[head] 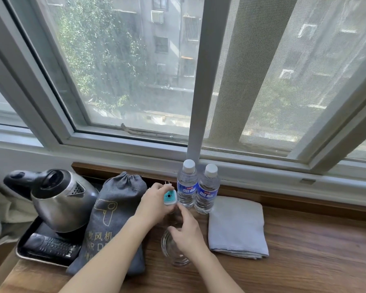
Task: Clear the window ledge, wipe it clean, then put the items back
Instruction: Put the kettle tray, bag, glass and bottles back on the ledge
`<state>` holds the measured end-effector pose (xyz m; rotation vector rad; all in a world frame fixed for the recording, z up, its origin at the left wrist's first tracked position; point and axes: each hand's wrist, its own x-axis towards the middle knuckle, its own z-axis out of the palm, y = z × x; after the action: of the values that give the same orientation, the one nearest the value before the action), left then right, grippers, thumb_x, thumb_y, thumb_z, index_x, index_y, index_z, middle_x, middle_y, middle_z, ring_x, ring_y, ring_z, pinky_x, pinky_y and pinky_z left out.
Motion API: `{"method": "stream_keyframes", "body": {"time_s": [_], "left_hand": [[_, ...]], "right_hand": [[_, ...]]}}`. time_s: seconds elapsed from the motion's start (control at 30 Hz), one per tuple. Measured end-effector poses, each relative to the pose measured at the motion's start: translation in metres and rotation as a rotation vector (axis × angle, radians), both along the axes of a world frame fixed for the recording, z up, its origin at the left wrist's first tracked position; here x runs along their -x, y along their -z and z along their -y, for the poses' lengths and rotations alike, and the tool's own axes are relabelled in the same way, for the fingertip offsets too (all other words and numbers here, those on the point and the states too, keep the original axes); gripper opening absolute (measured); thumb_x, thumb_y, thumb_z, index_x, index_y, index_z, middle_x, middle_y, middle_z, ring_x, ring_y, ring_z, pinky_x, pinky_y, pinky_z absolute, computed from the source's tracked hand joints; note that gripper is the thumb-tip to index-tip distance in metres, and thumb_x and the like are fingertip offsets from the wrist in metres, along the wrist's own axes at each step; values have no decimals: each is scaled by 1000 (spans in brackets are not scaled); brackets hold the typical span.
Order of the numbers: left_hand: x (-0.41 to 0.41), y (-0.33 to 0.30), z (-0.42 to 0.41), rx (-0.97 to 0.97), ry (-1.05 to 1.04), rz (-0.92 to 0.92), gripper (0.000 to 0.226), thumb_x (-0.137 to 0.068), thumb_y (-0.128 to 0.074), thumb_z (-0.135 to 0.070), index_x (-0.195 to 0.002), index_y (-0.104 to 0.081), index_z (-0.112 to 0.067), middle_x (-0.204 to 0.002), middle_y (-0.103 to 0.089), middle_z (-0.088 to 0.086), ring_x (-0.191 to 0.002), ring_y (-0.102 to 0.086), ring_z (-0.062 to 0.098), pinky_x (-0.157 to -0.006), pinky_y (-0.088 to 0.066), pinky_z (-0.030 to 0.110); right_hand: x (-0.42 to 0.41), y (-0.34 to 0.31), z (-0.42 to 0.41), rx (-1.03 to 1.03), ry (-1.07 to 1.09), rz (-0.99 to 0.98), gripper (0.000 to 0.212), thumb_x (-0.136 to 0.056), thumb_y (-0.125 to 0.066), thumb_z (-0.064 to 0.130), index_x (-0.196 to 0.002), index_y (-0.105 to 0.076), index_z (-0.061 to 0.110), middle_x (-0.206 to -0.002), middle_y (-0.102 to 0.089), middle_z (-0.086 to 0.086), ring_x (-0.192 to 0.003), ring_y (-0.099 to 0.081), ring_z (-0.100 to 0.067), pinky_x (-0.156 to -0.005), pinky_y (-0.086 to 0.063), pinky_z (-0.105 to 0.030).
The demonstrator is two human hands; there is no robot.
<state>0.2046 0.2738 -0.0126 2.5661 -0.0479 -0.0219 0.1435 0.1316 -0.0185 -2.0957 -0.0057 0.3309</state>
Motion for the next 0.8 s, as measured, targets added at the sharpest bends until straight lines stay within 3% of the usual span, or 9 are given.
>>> {"method": "stream_keyframes", "body": {"time_s": [0.13,0.2,0.4,0.57,0.8], "left_hand": [[-1,3,-1,22,14,-2,53,-76,-76,-42,-126,-60,-34,-121,-54,-5,-111,-56,15,-95,-46,31],[-1,4,-2,41,21,-16,54,-76,-76,-41,-127,-60,-34,-122,-53,-6,-111,-55,15,-96,-45,32],[5,5,-5,86,21,-4,66,-76,-77,-38,-137,-52,-33,-127,-52,-11,-116,-52,10,-98,-44,29],[10,10,-6,125,8,-61,77,-71,-82,-31,-140,-47,-33,-130,-48,-12,-116,-51,9,-98,-41,24],[10,9,-3,128,-14,-50,69,-77,-78,-29,-139,-48,-33,-132,-48,-13,-117,-52,10,-99,-42,26]], "right_hand": [[-1,3,6,160,-48,68,68,-84,-68,17,-147,-42,21,-140,-46,13,-132,-41,-6,-113,-29,-17],[-1,6,9,275,-45,89,64,-87,-65,20,-147,-43,21,-147,-43,7,-136,-37,-12,-115,-24,-19],[-3,13,22,552,-82,35,47,-95,-55,20,-142,-50,25,-150,-39,3,-132,-37,-21,-112,-33,-29],[-7,16,28,581,-115,-2,44,-96,-47,12,-135,-59,28,-137,-55,-2,-122,-51,-24,-100,-45,-33],[-18,17,37,528,-47,6,43,-96,-43,13,-131,-63,27,-134,-60,-3,-121,-55,-23,-100,-45,-30]]}}
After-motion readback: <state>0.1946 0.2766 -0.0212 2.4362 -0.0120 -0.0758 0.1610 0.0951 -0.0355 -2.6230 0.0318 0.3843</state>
